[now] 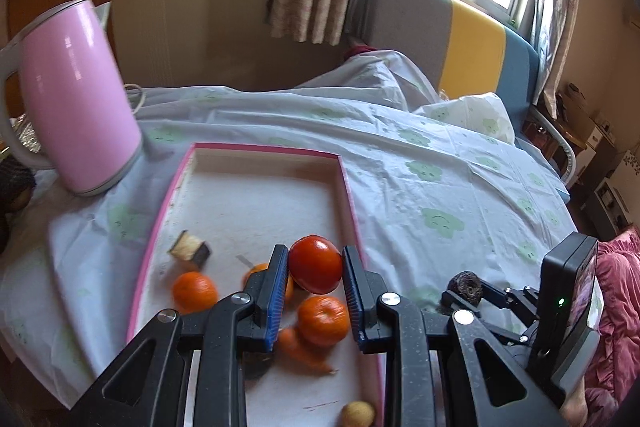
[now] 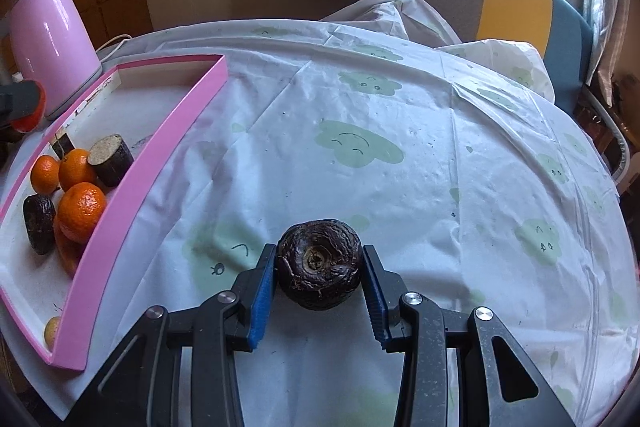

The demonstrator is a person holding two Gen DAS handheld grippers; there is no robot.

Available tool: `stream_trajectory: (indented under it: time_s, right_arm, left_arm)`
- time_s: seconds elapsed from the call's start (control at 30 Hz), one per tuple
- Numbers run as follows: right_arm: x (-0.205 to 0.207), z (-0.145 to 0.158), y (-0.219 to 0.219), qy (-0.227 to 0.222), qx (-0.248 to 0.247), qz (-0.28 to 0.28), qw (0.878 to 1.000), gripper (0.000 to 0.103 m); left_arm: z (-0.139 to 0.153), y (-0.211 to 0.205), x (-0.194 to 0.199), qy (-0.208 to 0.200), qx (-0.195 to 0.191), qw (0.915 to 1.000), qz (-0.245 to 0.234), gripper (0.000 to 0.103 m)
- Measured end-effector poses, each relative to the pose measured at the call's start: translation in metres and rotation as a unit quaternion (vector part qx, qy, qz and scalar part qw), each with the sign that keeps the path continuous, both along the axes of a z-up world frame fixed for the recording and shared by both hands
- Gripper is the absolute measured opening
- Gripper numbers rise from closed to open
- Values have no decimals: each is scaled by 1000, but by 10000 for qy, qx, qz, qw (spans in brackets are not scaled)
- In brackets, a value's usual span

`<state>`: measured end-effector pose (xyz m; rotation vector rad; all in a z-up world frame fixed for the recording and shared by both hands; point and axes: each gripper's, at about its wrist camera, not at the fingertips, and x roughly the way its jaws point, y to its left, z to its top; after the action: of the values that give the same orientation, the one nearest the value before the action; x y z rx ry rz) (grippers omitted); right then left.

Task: Organize fruits
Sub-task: 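Place the cherry tomato in the tray with left while right carries the dark vegetable, then lower the dark round vegetable into the tray and open the right gripper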

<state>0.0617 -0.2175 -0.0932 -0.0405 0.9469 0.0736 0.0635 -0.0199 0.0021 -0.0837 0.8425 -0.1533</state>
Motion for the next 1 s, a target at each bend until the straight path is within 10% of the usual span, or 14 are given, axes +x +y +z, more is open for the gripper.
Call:
stream_trajectory:
  time_s: [1.0]
  right_arm:
    - [6, 48, 55, -258, 597, 632, 9959, 41]
  left_arm:
    - [-43, 68, -23, 363, -58, 9971, 674, 27]
